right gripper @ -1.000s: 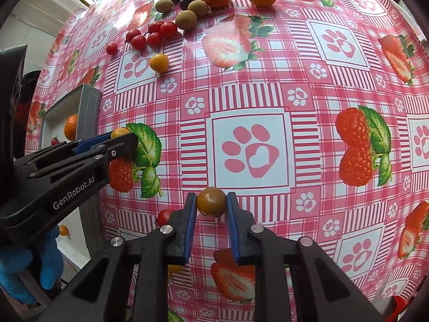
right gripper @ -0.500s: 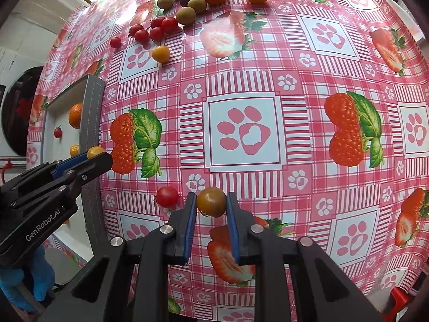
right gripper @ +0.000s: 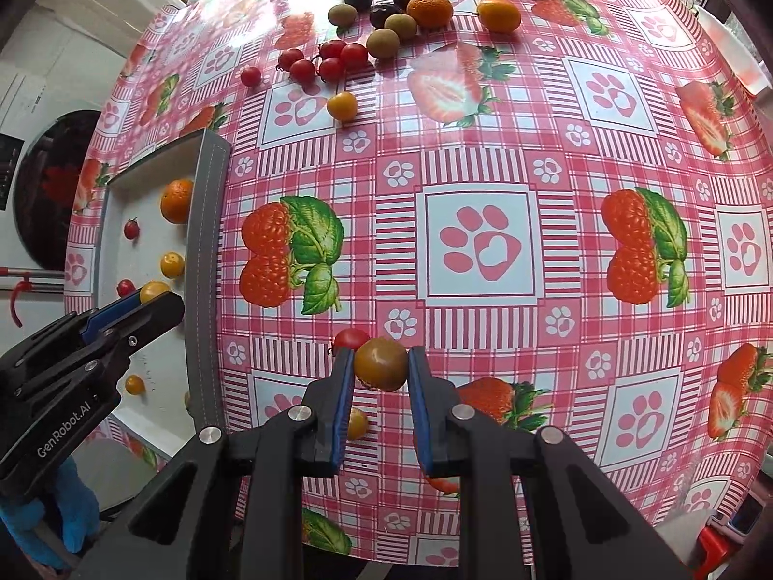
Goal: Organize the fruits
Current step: 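Carry both held cherry tomatoes over the white tray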
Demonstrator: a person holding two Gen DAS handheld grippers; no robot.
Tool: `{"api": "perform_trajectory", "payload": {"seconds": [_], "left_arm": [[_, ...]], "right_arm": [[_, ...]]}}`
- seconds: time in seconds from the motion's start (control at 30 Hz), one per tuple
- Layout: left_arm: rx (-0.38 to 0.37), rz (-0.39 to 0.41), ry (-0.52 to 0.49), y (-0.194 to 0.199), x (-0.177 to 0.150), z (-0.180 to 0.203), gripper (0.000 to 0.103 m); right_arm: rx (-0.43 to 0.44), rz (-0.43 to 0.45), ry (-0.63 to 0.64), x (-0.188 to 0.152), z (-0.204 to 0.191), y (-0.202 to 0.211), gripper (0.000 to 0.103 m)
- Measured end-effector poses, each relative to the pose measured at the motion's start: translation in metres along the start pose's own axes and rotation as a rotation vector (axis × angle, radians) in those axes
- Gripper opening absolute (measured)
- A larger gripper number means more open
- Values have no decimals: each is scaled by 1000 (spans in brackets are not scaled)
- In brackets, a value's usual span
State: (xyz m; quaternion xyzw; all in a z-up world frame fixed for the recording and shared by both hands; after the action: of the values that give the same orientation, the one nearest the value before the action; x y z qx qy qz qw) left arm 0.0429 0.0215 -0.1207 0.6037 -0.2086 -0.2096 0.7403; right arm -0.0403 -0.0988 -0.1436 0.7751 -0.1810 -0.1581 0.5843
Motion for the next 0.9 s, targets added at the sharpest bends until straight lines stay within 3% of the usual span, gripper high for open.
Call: {"api": "perform_trajectory", "payload": {"seconds": [0.5, 0.9], "left_arm": [[31, 26, 153, 18, -35, -69, 25], [63, 15, 263, 7, -48, -119, 25]], "right_arm": [[5, -25, 130, 5, -60, -7, 24], [18, -37, 283, 22, -127, -17, 24]]}}
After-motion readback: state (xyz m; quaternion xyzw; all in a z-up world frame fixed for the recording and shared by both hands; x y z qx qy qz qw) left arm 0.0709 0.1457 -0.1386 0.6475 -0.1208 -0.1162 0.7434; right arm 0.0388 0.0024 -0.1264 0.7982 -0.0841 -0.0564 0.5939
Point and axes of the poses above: each gripper's, at about its wrist camera, not at the fingertips, and y roughly against the way its jaws point, z to its right, x to its top, the point moved 9 cm from there along -y, roughly the way its jaws point, and after that the axes turned 8 degrees about -z, right-handed, at the moved point
